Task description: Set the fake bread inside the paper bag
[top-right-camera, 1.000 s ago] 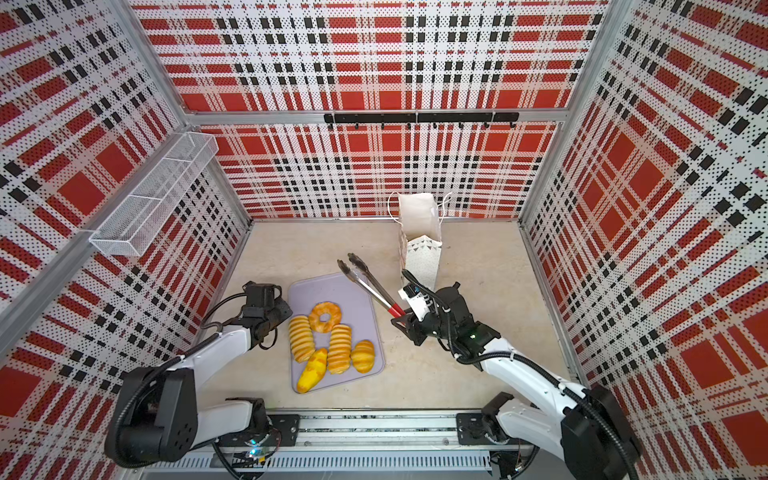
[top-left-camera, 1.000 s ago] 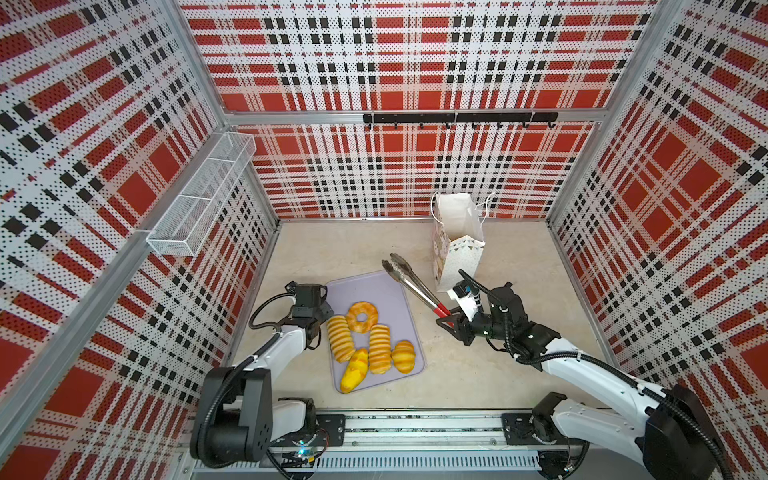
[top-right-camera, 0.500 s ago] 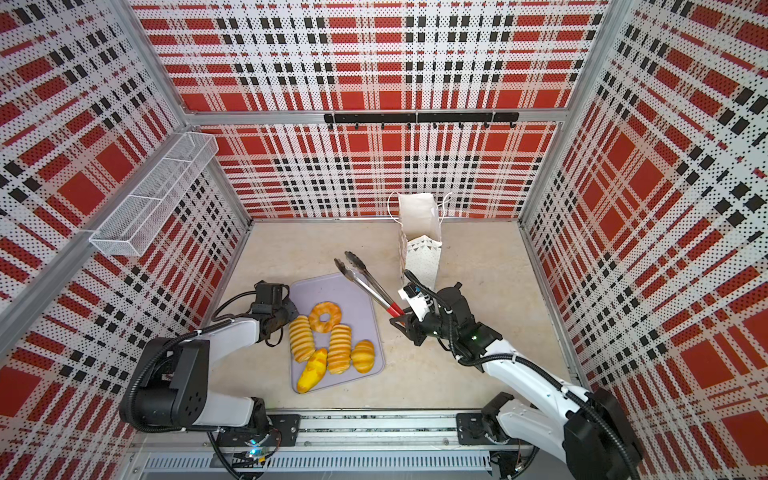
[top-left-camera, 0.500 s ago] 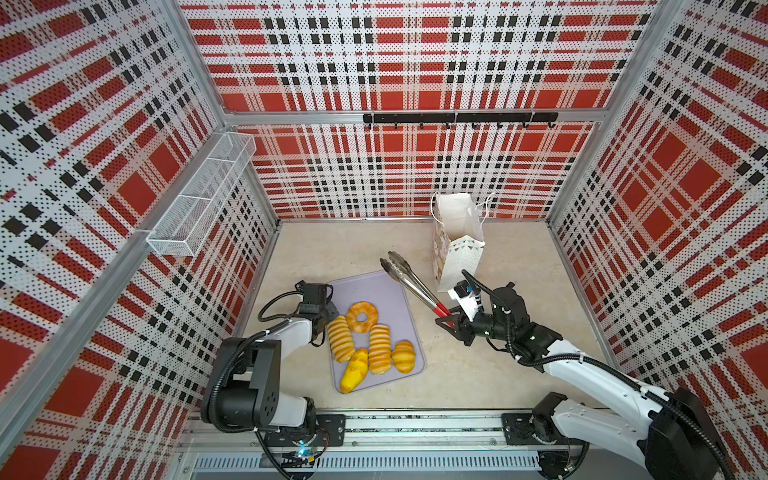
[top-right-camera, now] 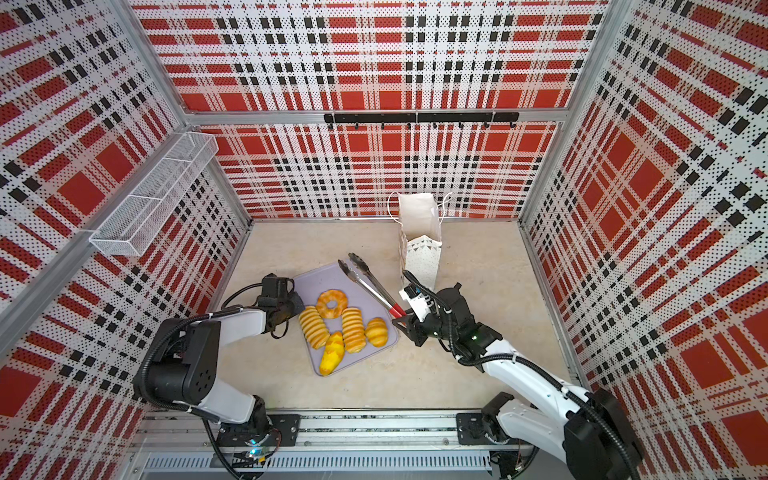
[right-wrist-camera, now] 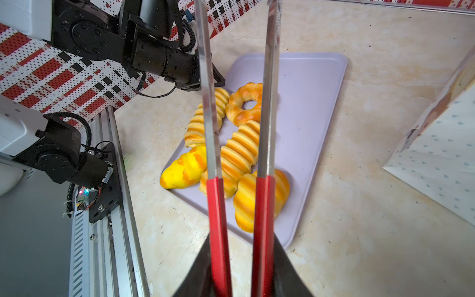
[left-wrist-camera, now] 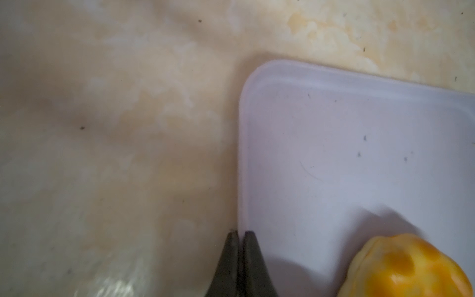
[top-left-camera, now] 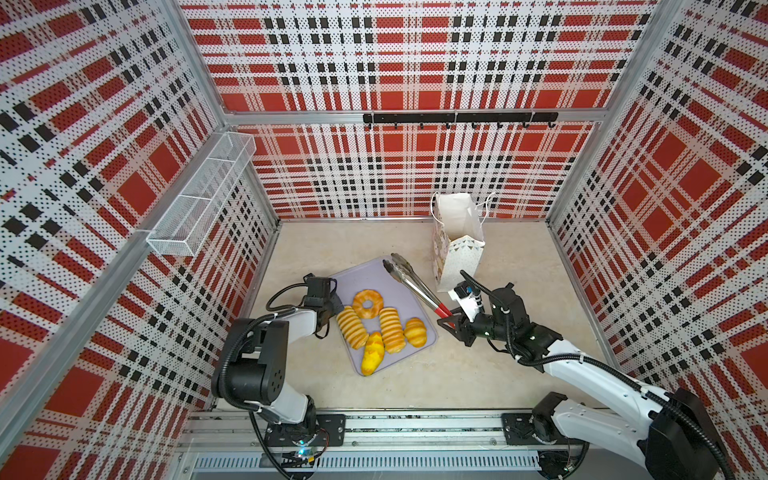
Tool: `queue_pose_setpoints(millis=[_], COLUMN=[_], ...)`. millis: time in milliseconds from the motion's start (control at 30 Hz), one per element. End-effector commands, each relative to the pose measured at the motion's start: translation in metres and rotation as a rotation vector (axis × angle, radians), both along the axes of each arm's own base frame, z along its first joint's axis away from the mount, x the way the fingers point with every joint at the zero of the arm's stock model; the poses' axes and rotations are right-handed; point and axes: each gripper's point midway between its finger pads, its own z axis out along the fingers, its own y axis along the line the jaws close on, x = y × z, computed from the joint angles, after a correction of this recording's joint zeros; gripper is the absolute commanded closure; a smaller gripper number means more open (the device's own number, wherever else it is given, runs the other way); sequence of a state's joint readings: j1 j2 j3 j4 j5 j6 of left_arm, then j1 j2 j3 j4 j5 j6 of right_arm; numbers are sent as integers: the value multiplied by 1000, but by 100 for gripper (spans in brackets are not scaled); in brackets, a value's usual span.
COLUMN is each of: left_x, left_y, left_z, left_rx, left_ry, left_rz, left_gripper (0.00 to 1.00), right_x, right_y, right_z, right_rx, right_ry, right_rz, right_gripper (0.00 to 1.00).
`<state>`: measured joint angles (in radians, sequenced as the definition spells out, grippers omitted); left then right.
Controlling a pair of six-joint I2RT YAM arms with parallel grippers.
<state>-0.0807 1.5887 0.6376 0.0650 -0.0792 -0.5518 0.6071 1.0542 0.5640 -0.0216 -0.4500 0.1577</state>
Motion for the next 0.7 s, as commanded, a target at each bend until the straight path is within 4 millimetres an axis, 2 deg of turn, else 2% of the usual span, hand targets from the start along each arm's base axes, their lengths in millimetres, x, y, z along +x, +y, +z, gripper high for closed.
queue_pose_setpoints(millis=[0, 167, 367, 500, 667], left_x=[14, 45, 85, 99, 103], left_y=[-14, -32, -52, -51, -42], left_z=[-4, 2, 1, 6, 21], left_rx=[-49, -44, -19, -16, -41], left_ry=[-9, -33, -33, -41, -71], left_rz=[-35, -93, -162, -164, -155], left_gripper=[100, 100, 100, 100, 100], right_x=[3, 9, 15, 16, 19], right_y=[3, -2, -4, -5, -5], right_z=[24, 32, 29, 28, 24], right_rx=[32, 27, 0, 0, 6], right_ry=[-50, -67, -52, -36, -19], right_rz=[-6, -52, -85, -99, -116], right_gripper=[71, 71, 71, 72, 71])
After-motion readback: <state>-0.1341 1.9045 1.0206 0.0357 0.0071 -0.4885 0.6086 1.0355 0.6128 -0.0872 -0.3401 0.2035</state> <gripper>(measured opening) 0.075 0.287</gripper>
